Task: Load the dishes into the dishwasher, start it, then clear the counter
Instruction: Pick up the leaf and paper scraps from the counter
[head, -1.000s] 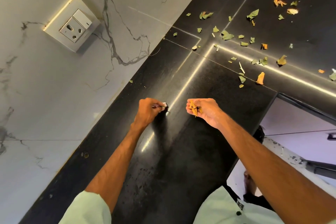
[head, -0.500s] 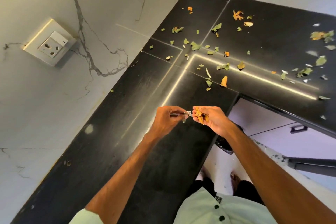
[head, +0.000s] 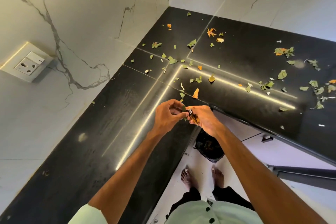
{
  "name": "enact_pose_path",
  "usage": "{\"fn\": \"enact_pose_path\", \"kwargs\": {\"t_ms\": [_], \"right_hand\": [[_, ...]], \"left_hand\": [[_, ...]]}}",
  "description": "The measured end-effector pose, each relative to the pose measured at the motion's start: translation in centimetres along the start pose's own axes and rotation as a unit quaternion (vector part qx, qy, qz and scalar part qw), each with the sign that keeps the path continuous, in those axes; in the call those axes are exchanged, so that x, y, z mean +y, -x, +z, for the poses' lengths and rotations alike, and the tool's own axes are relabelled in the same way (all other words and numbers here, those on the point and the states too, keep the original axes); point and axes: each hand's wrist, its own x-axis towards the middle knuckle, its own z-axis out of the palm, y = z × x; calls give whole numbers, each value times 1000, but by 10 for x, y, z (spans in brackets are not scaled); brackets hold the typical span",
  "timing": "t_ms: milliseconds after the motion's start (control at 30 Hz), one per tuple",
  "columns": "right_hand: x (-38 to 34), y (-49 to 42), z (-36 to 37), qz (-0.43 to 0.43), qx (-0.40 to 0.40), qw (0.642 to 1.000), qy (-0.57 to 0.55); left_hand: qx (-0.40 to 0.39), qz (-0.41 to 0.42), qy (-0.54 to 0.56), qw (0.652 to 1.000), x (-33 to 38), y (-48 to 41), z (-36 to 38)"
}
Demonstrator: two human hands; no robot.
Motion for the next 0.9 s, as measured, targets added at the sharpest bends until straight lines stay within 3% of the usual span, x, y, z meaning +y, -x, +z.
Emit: {"fn": "enact_pose_path", "kwargs": {"t_ms": [200, 333, 533, 700, 900], "right_hand": [[-16, -7, -14, 11, -27, 1000, 1], [-26, -13, -24, 8, -52, 999, 6], [-40, -24, -46, 25, -65, 998, 8], [-49, -43, -60, 40, -30, 999, -7], [-62, -79, -61, 24, 27, 999, 12]], "left_hand": [[5, -27, -55, 998, 14, -10, 11], [48, -39, -65, 996, 22, -11, 16], [79, -112, 34, 990, 18, -7, 23], [81, -181, 105, 974, 8, -19, 20], [60, -199, 41, 977, -17, -61, 9]]}}
